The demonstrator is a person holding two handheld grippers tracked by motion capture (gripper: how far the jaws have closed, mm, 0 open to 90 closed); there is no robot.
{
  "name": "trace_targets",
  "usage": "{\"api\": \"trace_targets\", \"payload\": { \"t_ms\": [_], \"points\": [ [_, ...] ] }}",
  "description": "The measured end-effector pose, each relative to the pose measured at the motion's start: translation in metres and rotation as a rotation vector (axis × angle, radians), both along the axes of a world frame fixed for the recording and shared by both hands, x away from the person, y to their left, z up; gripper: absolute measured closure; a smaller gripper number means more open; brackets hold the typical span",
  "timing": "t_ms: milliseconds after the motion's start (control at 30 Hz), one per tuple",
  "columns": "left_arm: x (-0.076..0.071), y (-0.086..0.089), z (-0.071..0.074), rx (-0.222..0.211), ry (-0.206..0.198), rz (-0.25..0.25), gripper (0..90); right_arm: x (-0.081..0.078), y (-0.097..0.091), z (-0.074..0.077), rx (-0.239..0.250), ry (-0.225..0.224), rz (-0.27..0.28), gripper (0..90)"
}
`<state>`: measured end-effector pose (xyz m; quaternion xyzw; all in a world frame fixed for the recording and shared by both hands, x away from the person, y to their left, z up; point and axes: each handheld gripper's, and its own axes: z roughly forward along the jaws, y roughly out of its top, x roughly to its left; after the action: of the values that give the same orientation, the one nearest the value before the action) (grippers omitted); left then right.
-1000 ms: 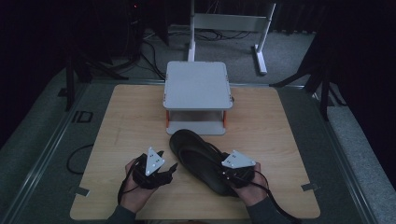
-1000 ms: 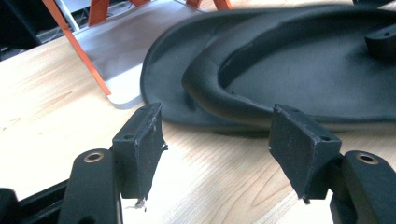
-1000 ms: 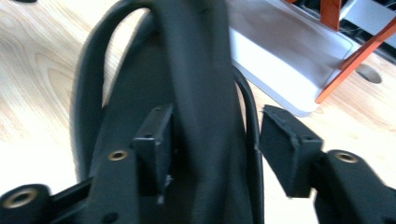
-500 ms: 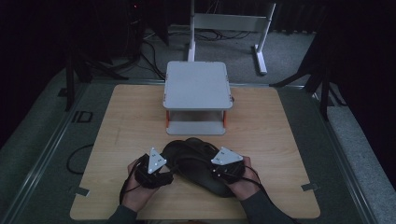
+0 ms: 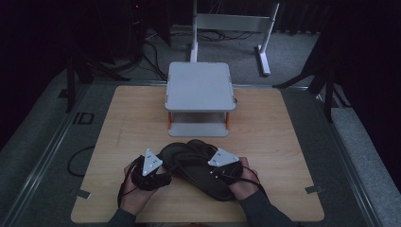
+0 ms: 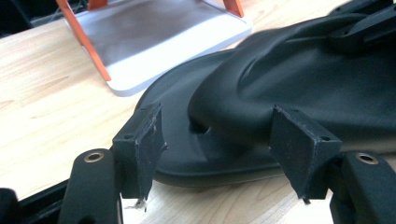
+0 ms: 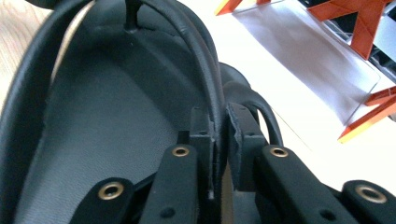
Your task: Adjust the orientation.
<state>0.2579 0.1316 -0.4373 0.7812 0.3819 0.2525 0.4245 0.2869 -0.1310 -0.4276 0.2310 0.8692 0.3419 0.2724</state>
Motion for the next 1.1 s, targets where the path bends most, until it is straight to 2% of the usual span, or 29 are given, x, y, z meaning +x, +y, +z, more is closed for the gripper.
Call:
{"api": "trace_targets", "payload": {
  "t_ms": [100,300,500,600,733,800,833,933,1033,1100],
  "points": [
    [-0.003,0.004,0.007,-0.017,-0.018,0.002,35.4,0.001,-0.008,0.003,0.038,0.010,-0.011,82.9],
    [-0.006,0.009,0.014,-0.026,-0.036,0.007,35.4,0.002,-0.030,0.018,0.111,-0.014,-0.057,83.2],
    [-0.004,0.009,0.010,-0.017,-0.015,0.008,35.4,0.010,-0.069,0.033,0.175,-0.040,-0.134,83.1],
    [-0.004,0.006,0.009,-0.018,-0.011,0.003,35.4,0.017,-0.092,0.034,0.180,-0.057,-0.175,83.1],
    [-0.003,0.002,0.008,-0.010,-0.001,-0.009,35.3,0.029,-0.119,0.027,0.189,-0.051,-0.216,83.1],
    [-0.002,-0.002,0.006,-0.004,0.003,-0.018,35.4,0.033,-0.130,0.019,0.171,-0.053,-0.231,83.1],
    [-0.002,-0.004,0.005,-0.002,0.007,-0.025,35.3,0.035,-0.135,0.014,0.154,-0.063,-0.225,83.1],
    [0.000,-0.012,0.002,0.008,0.019,-0.046,35.4,0.041,-0.149,0.000,0.135,-0.047,-0.222,83.1],
    [0.001,-0.020,-0.001,0.017,0.029,-0.071,35.3,0.046,-0.158,-0.012,0.132,-0.048,-0.222,83.1],
    [0.001,-0.020,-0.001,0.017,0.029,-0.071,35.3,0.048,-0.160,-0.015,0.135,-0.051,-0.221,83.1]
  ]
}}
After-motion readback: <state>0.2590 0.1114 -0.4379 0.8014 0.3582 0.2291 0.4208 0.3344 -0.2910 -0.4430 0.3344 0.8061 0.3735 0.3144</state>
